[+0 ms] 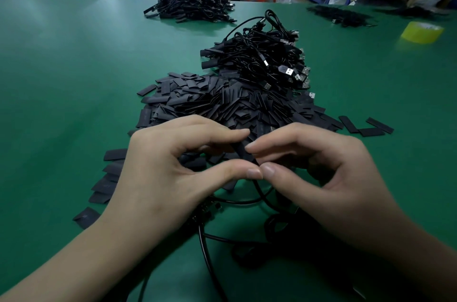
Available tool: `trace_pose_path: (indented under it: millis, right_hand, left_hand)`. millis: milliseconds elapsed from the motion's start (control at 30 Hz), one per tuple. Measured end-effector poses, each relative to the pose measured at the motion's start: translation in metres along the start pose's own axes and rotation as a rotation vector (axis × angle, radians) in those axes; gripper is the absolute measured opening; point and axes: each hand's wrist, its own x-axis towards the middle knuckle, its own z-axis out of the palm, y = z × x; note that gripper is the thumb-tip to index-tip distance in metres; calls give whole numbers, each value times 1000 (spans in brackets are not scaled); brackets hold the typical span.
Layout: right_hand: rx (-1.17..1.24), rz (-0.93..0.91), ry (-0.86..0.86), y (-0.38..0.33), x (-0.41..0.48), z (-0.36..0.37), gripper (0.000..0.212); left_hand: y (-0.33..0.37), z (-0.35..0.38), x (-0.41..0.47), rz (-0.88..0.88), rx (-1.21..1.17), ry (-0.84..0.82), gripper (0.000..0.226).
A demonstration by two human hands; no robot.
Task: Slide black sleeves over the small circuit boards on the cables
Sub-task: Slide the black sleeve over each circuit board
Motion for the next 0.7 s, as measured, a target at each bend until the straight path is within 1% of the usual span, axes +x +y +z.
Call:
trace_pose_path:
  millis: [133, 267, 333, 433, 500, 633, 700]
  right_hand:
    - [171, 82, 2, 2, 1, 2, 19]
    - [210, 112, 28, 3, 1, 2, 18]
    - [215, 121, 25, 2, 1, 2, 19]
    - [193, 123, 23, 2, 2, 2, 18]
    - [131, 104, 28, 2, 1, 3, 17]
    - [-13, 48, 46, 3, 0, 5, 16]
    - [-60, 16, 57, 3, -1, 7, 16]
  left_hand:
    - [-7, 2, -2, -23, -44, -50, 40]
    - [-8, 0, 0, -37, -16, -81, 36]
    - [-7, 0, -1, -57, -41, -79, 33]
    - [-5, 1, -3, -109, -124, -84, 31]
    - [-6, 2, -4, -117, -135, -85, 29]
    - [-2, 3, -5, -125, -111, -68, 28]
    - [2, 4, -6, -97, -47, -56, 28]
